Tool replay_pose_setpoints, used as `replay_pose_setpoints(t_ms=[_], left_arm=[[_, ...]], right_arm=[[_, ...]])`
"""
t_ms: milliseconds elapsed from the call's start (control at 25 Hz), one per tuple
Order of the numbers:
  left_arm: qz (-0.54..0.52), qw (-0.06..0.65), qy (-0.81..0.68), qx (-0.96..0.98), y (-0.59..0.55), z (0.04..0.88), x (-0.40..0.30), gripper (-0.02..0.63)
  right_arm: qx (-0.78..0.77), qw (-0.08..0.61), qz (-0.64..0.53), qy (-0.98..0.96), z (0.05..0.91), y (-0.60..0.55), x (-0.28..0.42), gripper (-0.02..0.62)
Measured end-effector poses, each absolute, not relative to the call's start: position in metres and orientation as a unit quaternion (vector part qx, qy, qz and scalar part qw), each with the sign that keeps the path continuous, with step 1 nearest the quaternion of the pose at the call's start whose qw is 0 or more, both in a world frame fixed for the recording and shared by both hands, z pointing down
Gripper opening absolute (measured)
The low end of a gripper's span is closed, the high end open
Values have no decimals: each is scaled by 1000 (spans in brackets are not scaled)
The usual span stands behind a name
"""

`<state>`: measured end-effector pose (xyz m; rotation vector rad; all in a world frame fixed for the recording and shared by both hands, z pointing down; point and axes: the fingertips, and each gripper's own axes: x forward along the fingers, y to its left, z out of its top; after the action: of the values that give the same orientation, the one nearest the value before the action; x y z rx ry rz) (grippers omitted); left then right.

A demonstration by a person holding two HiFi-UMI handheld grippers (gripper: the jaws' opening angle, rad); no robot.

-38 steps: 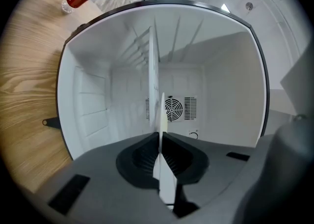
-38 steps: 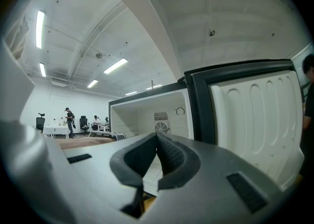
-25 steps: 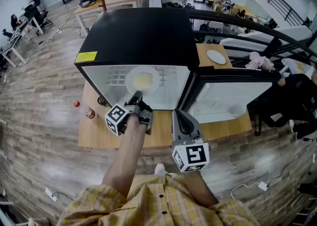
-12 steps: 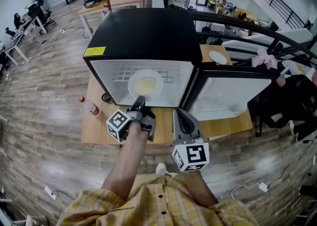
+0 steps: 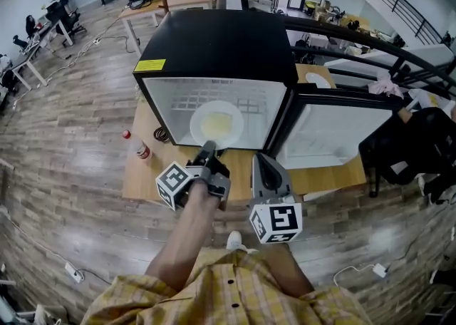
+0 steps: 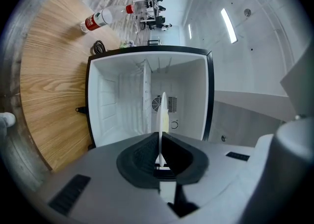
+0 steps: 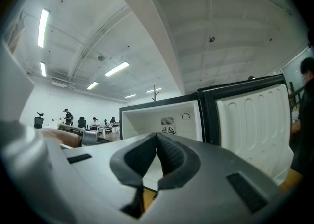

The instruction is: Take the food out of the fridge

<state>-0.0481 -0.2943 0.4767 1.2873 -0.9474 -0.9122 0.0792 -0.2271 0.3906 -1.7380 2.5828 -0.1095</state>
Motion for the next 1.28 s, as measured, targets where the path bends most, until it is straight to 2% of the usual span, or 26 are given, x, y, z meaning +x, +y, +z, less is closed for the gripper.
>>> replay_pose_setpoints(t_ms=[1280], left_arm=[[-402, 615, -372, 567, -205, 442, -68, 19]], right_arm=[[-571, 14, -38, 820, 393, -188, 41, 6]])
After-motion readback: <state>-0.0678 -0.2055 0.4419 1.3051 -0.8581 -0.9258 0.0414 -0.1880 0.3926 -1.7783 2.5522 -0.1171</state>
